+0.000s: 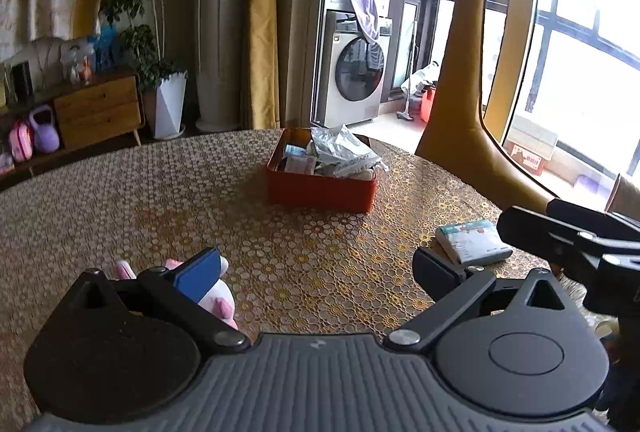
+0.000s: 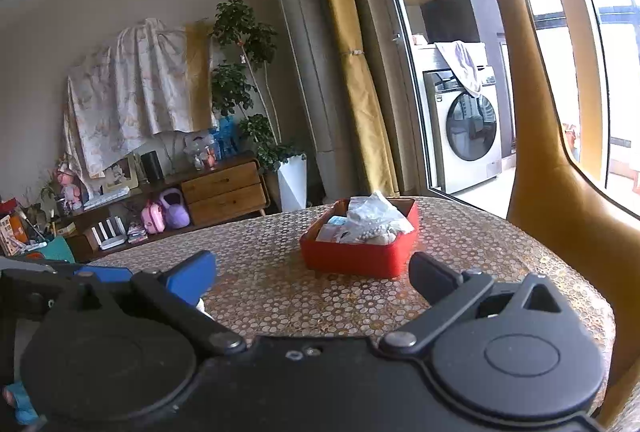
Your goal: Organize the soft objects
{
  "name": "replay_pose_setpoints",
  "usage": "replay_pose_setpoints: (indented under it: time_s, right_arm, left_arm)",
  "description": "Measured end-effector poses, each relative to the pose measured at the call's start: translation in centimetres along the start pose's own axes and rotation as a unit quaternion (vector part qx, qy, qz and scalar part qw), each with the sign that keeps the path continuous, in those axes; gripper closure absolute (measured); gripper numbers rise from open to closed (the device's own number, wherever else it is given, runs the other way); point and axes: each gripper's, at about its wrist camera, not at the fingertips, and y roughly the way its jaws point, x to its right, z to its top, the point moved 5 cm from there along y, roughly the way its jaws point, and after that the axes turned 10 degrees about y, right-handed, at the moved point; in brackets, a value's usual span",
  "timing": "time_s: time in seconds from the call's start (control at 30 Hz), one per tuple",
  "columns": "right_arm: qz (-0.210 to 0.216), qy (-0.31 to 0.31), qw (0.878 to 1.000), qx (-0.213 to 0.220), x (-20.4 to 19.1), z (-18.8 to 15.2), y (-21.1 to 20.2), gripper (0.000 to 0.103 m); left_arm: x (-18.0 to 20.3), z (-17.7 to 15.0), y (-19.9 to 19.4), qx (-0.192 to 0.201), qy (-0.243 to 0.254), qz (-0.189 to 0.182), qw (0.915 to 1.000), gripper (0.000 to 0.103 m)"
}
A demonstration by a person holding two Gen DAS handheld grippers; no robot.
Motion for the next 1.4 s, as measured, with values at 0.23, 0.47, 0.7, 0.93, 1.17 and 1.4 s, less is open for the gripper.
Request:
replay_pose_setpoints:
  time_s: [0.23,0.47,0.7,0.93,1.17,1.4]
  right_arm:
    - [-0.012,-0.016,1.0,-0.002,-0.5,-0.4,-0.1,0.0]
    - [-0.029,-0.02,0.999,-0.002,-0.4,-0.3,-0.2,0.0]
    - [-0.049,-0.029,0.998,0.0,-0.4,-0.2,-0.5,0.0]
    - [-0.051,-0.011,0.999,0.003,0.1,0.0,-0.8,0.0]
    - [-0.051,-0.013,0.999,0.005,-0.3,0.0,-1.0,0.0]
    - [-0.058,-0.015,0.998,0.008,-0.6,0.0,-1.5,0.0]
  left_arm:
    - [0.0,-0.3,-0.3,0.001,-0.008,-0.005,1.0,0.0]
    - [0.0,-0.4,-1.0,0.011,-0.002,0.006,0.9999,0.0]
    - [-0.2,0.0,-1.6,0.022,-0.006,0.003,0.9997,0.0]
    - [0.2,0.2,-2.6,0.037,0.003,0.001,0.9993,0.0]
    - [0.4,0.2,-2.9,0.037,0.006,-0.001,0.9993,0.0]
    - [0.5,-0.2,-3.3,0.033,0.006,-0.003,0.9994,0.0]
